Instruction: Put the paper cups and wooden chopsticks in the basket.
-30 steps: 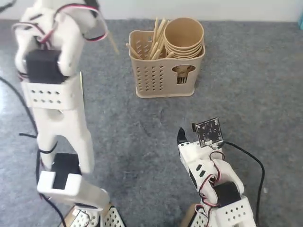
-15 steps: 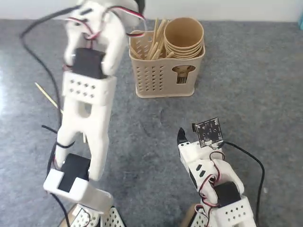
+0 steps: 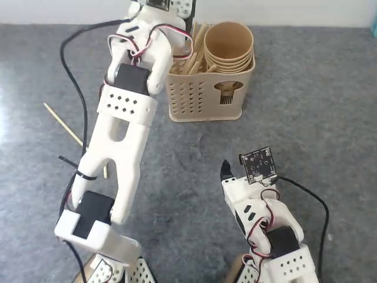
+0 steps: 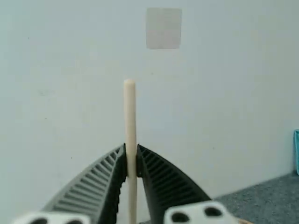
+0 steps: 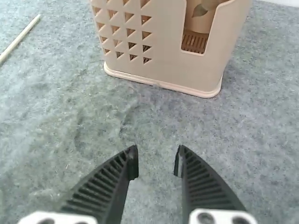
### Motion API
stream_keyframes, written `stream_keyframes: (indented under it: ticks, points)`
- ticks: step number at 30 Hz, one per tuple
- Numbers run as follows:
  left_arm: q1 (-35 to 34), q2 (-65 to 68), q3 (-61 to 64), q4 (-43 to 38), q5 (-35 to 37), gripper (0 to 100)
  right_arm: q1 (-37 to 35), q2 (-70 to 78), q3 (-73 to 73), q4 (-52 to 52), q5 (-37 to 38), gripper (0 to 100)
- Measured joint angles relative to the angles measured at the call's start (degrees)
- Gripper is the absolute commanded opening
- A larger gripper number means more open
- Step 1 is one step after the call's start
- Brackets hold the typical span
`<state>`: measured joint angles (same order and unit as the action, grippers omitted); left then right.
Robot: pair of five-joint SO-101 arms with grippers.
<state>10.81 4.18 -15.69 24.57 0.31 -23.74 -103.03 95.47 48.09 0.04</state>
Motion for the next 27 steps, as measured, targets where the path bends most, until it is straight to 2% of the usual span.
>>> stream_keyframes:
  ticks: [3,5,11,16,21,27]
  points:
    - [-1.9,0.0,0.9,0.2,2.9,27,0.0,0.0,0.0,0.0,0.1,13.9]
    - [-3.8,0.0,0.9,1.8,6.5,30,0.0,0.0,0.0,0.2,0.1,13.9]
    - [-8.9,-7.2,1.0,11.2,10.2,30,0.0,0.0,0.0,0.2,0.1,13.9]
    - [-14.9,-17.1,1.0,24.4,10.5,30,0.0,0.0,0.0,0.2,0.1,13.9]
    - [-24.8,-23.3,0.9,37.3,14.4,30,0.0,0.0,0.0,0.2,0.1,14.0]
    - [-39.5,-21.8,0.9,47.7,17.8,30,0.0,0.0,0.0,0.2,0.1,14.0]
